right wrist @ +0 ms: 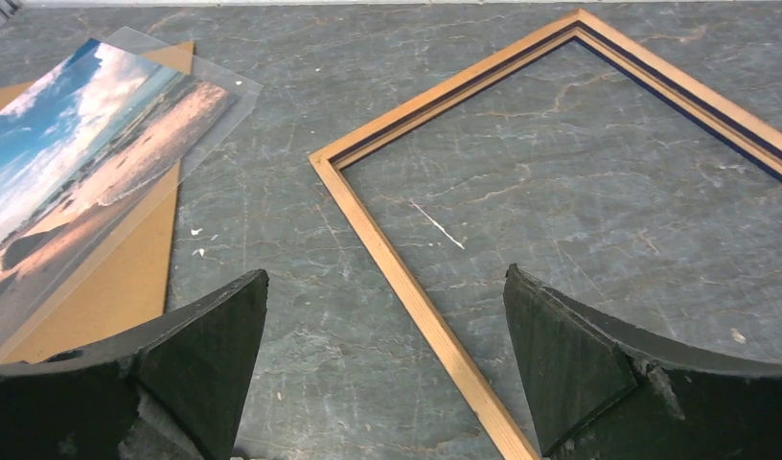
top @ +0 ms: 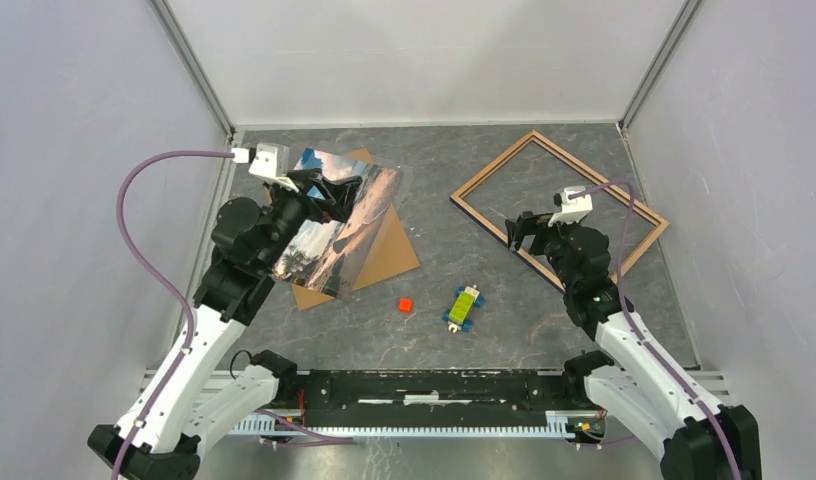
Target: Put the photo into the frame
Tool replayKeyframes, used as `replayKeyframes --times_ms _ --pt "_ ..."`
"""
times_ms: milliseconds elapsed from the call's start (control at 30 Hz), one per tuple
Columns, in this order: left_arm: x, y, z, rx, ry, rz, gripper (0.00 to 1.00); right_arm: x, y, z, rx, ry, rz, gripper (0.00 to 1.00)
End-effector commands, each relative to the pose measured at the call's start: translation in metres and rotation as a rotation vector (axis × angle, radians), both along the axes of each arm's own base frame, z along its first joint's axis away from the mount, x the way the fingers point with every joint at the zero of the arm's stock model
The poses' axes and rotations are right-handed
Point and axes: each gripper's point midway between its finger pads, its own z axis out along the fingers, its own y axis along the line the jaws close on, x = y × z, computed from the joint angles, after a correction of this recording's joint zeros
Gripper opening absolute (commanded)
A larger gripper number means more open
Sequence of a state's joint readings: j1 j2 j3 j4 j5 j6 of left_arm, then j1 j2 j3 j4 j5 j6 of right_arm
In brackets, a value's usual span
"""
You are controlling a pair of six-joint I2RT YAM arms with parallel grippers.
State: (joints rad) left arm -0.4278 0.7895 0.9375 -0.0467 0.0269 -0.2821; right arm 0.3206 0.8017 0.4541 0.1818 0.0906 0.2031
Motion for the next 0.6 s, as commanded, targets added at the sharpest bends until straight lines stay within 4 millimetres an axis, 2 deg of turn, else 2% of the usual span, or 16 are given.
replayKeyframes --times_ms 0,100,267,500,567 --pt "0.016 0.006 -0.004 0.049 0.013 0.064 1.00 0.012 0.014 0.027 0.081 -0.073 0.012 0.98" --pt "0.027 0.007 -0.019 0.080 0.081 0.094 1.00 0.018 0.030 0.021 0.105 -0.021 0.074 0.98" --pt "0.049 -0.010 -0.044 0.046 0.247 0.006 1.00 0.021 0.063 0.009 0.220 0.013 0.172 0.98" --pt "0.062 0.008 -0.063 0.000 0.307 0.116 1.00 0.027 0.112 -0.029 0.479 0.136 0.188 0.98" --pt "0.065 0.014 -0.067 -0.003 0.315 0.157 1.00 0.028 0.133 -0.034 0.556 0.146 0.236 0.98"
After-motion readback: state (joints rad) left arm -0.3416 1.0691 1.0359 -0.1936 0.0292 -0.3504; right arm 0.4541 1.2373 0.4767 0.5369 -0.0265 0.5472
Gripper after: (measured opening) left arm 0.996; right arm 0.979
